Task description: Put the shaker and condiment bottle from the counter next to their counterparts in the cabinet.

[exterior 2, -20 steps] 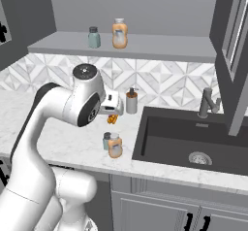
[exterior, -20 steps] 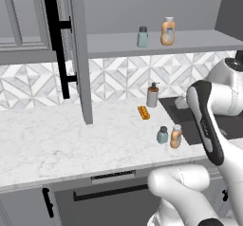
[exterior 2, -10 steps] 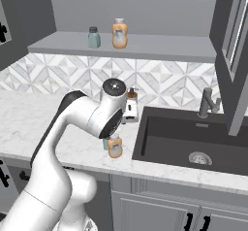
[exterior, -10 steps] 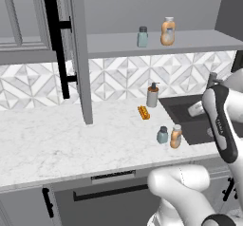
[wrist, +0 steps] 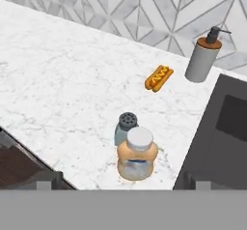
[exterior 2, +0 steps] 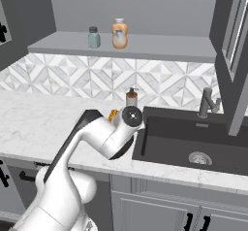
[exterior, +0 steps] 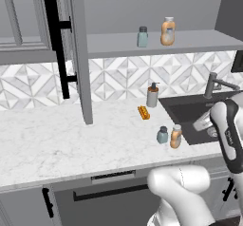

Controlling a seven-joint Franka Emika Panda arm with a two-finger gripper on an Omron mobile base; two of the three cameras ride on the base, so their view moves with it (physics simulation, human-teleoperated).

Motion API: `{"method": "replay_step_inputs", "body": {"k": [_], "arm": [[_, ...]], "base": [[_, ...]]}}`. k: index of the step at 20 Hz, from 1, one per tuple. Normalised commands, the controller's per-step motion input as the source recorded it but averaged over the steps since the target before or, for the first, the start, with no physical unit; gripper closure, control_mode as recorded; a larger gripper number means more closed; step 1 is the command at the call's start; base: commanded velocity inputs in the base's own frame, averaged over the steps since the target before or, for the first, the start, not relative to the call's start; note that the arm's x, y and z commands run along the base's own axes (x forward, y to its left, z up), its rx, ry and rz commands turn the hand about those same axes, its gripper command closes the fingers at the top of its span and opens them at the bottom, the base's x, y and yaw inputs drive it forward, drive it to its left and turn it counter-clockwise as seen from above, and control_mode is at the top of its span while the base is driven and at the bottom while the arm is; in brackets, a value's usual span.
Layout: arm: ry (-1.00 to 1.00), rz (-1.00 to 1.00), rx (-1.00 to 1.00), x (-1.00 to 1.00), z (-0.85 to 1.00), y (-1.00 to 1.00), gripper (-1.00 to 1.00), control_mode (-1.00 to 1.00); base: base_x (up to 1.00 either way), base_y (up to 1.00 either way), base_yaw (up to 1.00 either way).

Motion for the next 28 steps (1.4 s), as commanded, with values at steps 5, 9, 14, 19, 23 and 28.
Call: {"method": "replay_step_inputs", "body": {"k": [5, 9, 14, 19, 23, 28], "arm": [[-0.35, 0.19, 0.00, 0.01, -0.14, -0.07, -1.00, -1.00], [-0.21, 0.23, 0.01, 0.02, 0.00, -0.31, -1.00, -1.00], [-0.05, 0.19, 0.08, 0.01, 0.00, -0.38, -1.00, -1.00], [0.00, 0.15, 0.12, 0.11, 0.00, -0.28, -1.00, -1.00], [0.00, 0.12, 0.05, 0.19, -0.11, -0.09, -1.00, -1.00], [0.00, 0.09, 0.00, 0.14, -0.19, -0.02, -1.00, -1.00]], "base": [[0.00, 0.00, 0.00], [0.00, 0.00, 0.00], [0.00, 0.00, 0.00], [0.00, 0.00, 0.00], [0.00, 0.00, 0.00], [0.00, 0.00, 0.00]]}}
